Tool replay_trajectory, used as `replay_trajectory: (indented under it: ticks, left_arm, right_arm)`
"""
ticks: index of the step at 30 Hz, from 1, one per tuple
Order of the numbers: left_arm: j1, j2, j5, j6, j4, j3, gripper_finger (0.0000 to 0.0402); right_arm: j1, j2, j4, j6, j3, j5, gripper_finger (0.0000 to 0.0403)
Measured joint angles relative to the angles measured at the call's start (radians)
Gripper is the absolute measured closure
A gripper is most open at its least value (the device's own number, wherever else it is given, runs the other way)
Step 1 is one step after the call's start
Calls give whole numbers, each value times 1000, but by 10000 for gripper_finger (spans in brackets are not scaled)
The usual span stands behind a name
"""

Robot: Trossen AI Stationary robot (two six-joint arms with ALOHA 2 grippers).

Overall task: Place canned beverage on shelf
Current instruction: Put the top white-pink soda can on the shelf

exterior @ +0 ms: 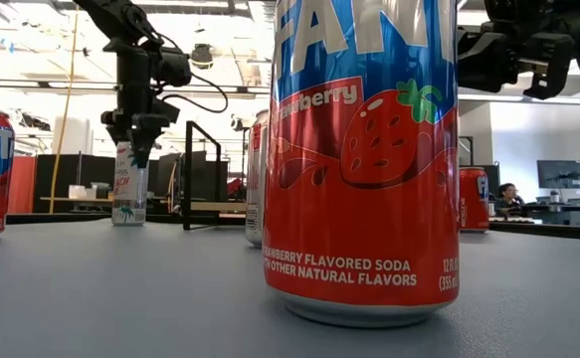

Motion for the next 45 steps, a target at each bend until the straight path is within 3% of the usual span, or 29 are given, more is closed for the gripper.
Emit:
replay_trajectory:
  ticks: [6,14,24,31,45]
  left_arm:
    - [0,0,27,6,0,0,67]
    - [4,-2,35,-44,-6,1,159]
    - [15,-2,34,-359,-142,58,160]
    - [-21,-2,55,-533,-149,28,145]
    - [-51,-4,55,-385,-134,11,114]
  right_arm:
    - [2,0,0,-2,0,0,292]
    - [1,0,0,-2,0,0,292]
    - [1,0,0,-2,0,1,292]
    - [1,0,0,-2,0,1,292]
    - [1,0,-2,-2,0,2,292]
